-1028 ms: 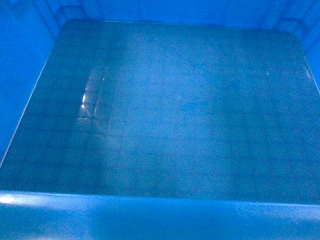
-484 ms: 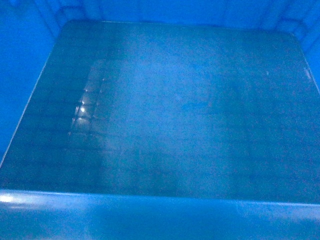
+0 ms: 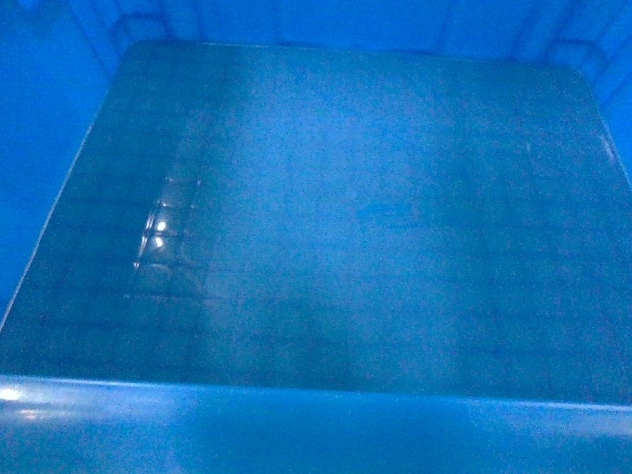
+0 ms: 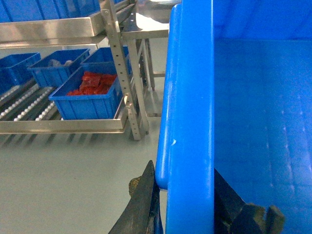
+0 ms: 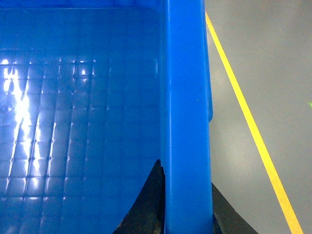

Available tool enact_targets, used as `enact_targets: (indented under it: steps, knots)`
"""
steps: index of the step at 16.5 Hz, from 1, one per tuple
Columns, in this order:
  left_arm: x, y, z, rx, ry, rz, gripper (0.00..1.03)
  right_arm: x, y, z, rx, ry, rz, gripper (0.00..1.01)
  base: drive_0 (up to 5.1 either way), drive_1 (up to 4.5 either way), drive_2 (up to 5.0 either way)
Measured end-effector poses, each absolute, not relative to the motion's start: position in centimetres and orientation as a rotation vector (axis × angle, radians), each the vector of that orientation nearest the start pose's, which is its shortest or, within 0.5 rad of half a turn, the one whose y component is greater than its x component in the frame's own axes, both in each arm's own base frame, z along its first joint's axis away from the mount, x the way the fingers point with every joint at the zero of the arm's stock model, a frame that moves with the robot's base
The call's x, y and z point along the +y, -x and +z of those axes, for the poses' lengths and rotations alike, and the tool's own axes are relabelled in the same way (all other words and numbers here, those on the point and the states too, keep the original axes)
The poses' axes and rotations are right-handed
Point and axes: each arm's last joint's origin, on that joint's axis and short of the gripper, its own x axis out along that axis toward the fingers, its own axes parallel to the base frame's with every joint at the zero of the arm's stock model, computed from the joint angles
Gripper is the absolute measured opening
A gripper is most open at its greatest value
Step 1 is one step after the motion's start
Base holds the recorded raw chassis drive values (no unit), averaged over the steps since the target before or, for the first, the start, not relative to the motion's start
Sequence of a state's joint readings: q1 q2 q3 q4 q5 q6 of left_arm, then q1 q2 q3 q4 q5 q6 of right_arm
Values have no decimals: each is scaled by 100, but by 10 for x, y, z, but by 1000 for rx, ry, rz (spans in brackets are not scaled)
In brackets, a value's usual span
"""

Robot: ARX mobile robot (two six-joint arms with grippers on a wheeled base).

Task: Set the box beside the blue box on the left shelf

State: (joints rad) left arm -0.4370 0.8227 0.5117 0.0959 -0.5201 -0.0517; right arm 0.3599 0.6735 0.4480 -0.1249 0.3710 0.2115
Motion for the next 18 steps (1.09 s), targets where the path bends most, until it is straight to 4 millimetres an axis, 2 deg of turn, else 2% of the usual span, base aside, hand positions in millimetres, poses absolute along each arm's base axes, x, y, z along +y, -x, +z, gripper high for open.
enact_targets:
  steps: [18]
  knots:
    - [-64, -172, 259, 189, -48, 89, 16, 45, -149, 239, 326, -85, -46, 9, 3, 407, -402]
